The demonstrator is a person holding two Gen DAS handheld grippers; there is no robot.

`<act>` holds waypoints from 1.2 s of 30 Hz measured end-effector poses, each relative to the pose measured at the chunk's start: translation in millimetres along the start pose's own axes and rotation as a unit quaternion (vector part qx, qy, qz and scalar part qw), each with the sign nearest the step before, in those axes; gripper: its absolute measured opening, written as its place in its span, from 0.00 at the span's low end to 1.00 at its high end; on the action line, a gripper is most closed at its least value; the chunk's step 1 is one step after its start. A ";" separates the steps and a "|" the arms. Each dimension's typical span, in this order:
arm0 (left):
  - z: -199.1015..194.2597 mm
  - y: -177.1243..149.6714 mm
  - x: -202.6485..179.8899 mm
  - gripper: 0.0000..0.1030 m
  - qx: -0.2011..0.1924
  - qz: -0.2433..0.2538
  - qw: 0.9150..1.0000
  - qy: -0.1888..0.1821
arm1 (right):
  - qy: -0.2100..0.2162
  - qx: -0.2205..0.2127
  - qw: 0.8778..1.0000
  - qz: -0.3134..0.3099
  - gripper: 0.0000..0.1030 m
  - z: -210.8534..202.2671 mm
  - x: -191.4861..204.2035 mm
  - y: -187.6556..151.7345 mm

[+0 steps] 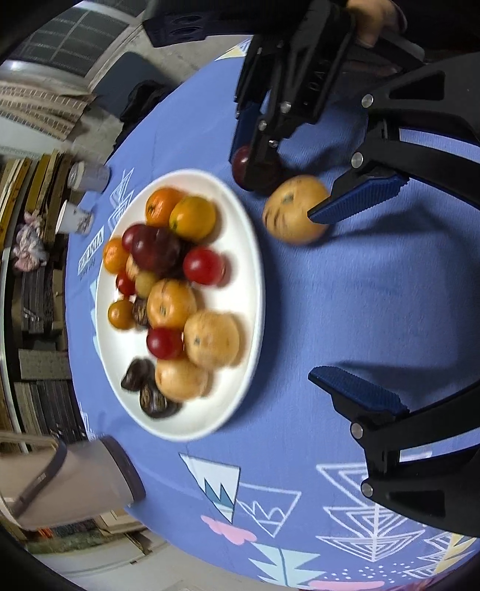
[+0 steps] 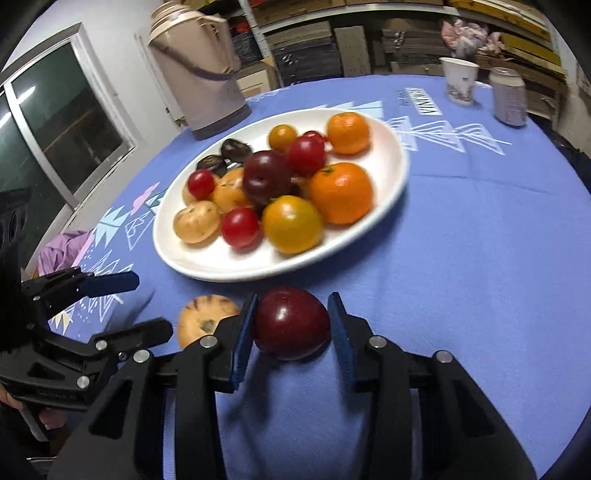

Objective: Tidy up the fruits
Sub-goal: 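Withdraw both grippers from the plate toward the last two fruits, then grasp the striped pepino with the left gripper while the right grasps the dark red plum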

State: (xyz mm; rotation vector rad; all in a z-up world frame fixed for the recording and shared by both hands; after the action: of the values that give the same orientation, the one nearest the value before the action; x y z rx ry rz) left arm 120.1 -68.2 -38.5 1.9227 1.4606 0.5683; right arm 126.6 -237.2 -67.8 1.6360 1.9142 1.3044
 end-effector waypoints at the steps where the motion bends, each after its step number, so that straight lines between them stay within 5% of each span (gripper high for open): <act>1: 0.1 0.4 -3.3 0.82 -0.004 0.002 1.000 -0.003 | -0.003 -0.002 1.000 0.003 0.37 -2.9 -3.7 -0.3; 23: 24.9 -7.7 -40.1 0.81 0.018 0.030 0.999 -0.032 | 0.001 -0.014 1.000 0.005 0.37 -25.5 -16.2 -7.2; 27: 32.7 -6.3 -43.5 0.71 0.014 0.048 0.999 -0.019 | 0.003 -0.011 1.000 0.004 0.37 -24.5 -12.9 -8.0; 29: 33.1 -4.4 -43.7 0.60 0.007 0.052 0.998 -0.023 | 0.003 -0.011 1.000 0.003 0.37 -24.5 -11.4 -8.1; 30: 32.3 -3.4 -43.4 0.44 0.004 0.050 0.998 -0.030 | 0.003 -0.011 1.000 0.003 0.37 -25.0 -10.4 -8.3; 36: 24.7 -2.2 -34.2 0.45 0.007 0.044 0.999 -0.024 | 0.004 -0.017 1.000 -0.004 0.37 -33.2 -4.6 -5.4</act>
State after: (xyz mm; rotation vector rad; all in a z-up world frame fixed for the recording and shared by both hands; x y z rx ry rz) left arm 125.6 -106.4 -55.7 2.0055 1.3580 0.5504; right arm 100.7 -255.4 -55.6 1.6080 1.8900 1.3364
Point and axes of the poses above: each gripper's, at about its wrist camera, not at the fingertips, and z roughly the way its jaws point, x to its left, y to its top, the point moved 1 cm from there along z, roughly the way its jaws point, and after that the axes turned 14 degrees about -x, right-handed, at the moved point
